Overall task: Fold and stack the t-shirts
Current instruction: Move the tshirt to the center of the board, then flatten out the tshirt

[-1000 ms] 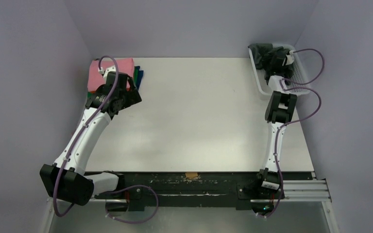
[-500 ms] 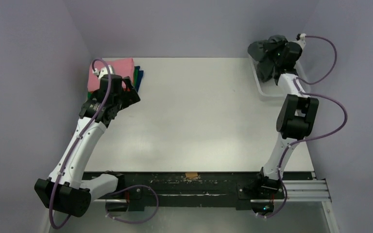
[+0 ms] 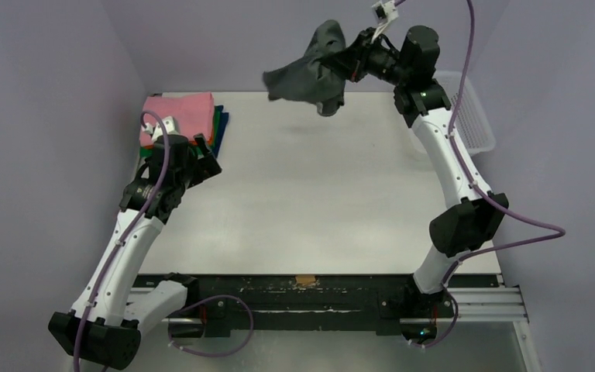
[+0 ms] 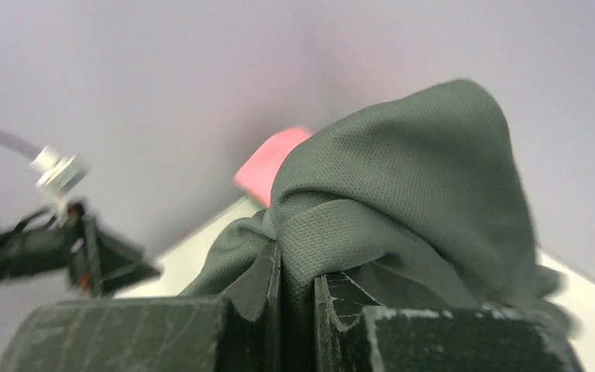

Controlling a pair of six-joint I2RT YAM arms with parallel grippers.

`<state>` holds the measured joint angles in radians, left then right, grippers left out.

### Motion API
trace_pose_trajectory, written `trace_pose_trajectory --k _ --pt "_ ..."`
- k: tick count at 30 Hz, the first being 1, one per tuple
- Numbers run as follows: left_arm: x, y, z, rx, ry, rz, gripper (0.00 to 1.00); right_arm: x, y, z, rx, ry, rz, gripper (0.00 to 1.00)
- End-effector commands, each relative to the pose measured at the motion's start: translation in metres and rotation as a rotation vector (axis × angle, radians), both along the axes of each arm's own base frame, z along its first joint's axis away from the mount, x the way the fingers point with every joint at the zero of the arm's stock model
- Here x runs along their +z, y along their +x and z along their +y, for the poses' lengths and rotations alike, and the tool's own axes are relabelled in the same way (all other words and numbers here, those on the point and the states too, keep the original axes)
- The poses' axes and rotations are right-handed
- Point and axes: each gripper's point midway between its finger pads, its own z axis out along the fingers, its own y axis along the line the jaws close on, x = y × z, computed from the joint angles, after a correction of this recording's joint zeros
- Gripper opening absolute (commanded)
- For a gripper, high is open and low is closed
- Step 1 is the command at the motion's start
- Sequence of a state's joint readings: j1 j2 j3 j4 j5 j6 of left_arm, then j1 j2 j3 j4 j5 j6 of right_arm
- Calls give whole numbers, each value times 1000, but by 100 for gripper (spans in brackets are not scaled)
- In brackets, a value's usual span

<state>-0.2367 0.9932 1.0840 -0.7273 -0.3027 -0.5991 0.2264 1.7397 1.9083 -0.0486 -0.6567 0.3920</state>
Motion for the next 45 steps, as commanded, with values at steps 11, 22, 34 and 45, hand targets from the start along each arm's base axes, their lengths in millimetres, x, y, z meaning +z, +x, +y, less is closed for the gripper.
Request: trace_pose_trajectory --k 11,22,34,45 --pt "-30 -15 3 47 -30 79 100 -267 -55 -149 -662 -716 608 72" --pt "-81 -1 -44 -98 -180 242 100 -291 -129 -49 -284 -631 536 87" --pt "-122 34 -129 -329 -380 350 100 -372 -221 89 106 -838 482 78" --pt "-169 42 -173 -420 -386 504 96 -435 -196 43 -291 -927 567 18"
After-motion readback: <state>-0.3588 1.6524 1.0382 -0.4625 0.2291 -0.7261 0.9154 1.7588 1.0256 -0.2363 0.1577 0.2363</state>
